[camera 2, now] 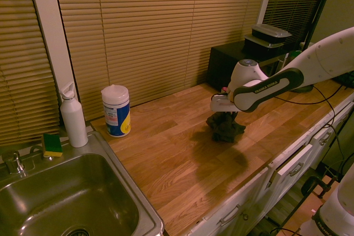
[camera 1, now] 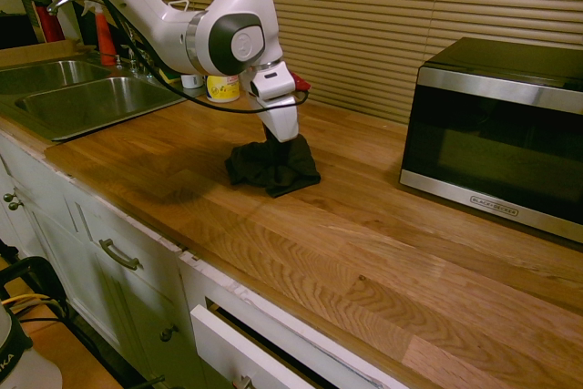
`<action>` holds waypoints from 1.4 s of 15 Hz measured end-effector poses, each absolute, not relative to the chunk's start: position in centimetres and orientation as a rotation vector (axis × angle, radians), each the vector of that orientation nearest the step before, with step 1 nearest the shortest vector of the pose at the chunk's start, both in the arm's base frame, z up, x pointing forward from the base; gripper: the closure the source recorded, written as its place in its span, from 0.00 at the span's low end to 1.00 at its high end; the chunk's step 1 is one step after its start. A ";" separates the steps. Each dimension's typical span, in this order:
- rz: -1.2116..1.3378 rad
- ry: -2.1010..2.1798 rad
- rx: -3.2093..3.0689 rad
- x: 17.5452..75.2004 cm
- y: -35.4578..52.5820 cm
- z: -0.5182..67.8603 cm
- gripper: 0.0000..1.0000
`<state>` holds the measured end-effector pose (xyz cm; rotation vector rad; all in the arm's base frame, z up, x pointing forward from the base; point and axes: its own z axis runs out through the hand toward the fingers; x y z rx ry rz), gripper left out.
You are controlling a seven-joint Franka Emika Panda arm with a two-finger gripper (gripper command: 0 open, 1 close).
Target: Clear the spill
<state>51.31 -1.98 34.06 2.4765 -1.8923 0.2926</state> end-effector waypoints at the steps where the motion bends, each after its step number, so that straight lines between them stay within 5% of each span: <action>1: 0.256 -1.829 2.498 51.1 1.2 34.7 1.00; 21: 0.336 -1.369 2.718 54.3 31.7 37.3 1.00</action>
